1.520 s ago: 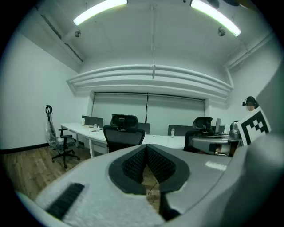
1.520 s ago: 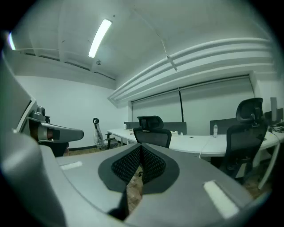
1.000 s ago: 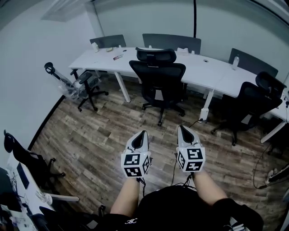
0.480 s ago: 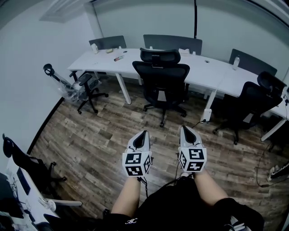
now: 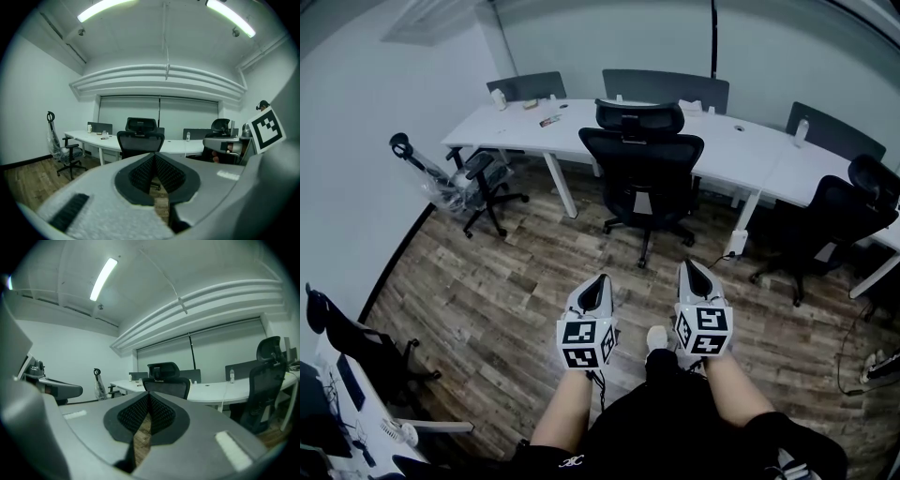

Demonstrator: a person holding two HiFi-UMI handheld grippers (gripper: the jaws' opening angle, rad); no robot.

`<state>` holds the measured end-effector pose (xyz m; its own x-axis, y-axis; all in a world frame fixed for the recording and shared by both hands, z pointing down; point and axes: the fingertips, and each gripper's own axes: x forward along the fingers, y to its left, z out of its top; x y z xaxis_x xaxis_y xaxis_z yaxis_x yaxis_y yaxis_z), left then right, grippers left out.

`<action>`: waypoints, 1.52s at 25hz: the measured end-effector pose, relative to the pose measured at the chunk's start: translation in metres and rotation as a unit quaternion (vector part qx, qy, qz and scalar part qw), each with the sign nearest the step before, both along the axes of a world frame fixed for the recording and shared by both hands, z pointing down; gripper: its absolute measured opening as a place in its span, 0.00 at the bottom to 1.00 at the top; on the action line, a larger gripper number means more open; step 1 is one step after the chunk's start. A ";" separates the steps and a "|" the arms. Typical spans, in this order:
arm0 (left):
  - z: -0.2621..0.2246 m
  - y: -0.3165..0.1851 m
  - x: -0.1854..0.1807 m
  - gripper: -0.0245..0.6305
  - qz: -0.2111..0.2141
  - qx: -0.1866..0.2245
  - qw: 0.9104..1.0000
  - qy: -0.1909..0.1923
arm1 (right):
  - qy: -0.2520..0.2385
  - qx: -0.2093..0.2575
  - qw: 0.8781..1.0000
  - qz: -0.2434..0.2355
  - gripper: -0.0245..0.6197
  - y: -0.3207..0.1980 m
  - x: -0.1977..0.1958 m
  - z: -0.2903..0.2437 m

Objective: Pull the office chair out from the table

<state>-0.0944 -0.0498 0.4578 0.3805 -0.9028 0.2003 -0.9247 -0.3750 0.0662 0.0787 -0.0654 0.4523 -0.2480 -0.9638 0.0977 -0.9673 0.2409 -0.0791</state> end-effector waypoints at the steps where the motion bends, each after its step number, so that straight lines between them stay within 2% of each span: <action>1: 0.002 -0.009 0.000 0.05 -0.001 -0.001 1.000 -0.002 | 0.000 0.000 1.000 0.000 0.05 -0.010 0.001 0.001; 12: 0.007 -0.138 -0.003 0.05 -0.005 -0.003 0.999 -0.035 | -0.011 -0.004 1.000 -0.003 0.05 -0.147 0.005 0.011; 25: -0.009 -0.318 0.020 0.05 0.004 0.008 0.999 -0.042 | 0.009 -0.011 1.000 -0.012 0.05 -0.318 0.028 0.001; 32: -0.005 -0.389 0.040 0.12 0.031 0.023 0.995 -0.094 | 0.028 -0.029 0.999 -0.015 0.05 -0.388 0.052 0.009; 34: -0.001 -0.402 0.044 0.17 0.043 0.022 0.993 -0.109 | 0.035 -0.033 0.999 -0.019 0.06 -0.403 0.057 0.009; 38: 0.004 -0.430 0.040 0.27 0.074 0.024 0.983 -0.164 | 0.075 -0.034 0.996 -0.042 0.12 -0.432 0.059 0.009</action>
<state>-0.0540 -0.4798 0.4621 0.4311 -0.8535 0.2926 -0.8279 -0.5031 -0.2478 0.1376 -0.4971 0.4610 -0.3054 -0.9299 0.2048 -0.9461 0.3207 0.0451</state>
